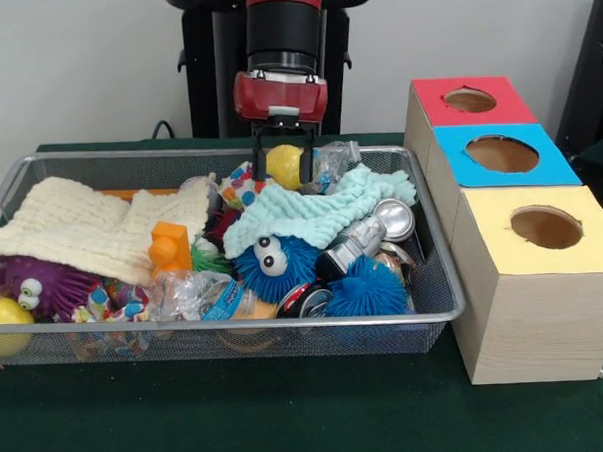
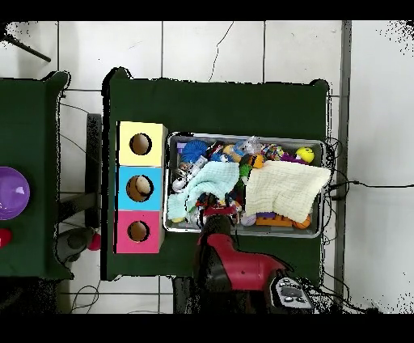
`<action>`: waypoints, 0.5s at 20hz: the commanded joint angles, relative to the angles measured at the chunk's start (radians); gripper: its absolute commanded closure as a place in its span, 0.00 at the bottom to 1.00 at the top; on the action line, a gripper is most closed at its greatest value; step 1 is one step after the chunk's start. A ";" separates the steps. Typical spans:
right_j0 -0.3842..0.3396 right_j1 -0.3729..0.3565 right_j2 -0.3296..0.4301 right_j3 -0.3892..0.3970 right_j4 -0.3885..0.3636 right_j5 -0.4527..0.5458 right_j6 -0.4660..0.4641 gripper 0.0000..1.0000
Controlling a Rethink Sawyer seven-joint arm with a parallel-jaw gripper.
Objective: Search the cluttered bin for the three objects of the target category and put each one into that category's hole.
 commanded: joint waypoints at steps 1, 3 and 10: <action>0.116 0.116 -0.102 -0.214 0.033 -0.117 -0.082 0.00; 0.144 0.169 -0.115 -0.249 0.045 -0.119 -0.065 0.00; 0.188 0.307 -0.123 -0.371 0.034 -0.091 -0.019 0.00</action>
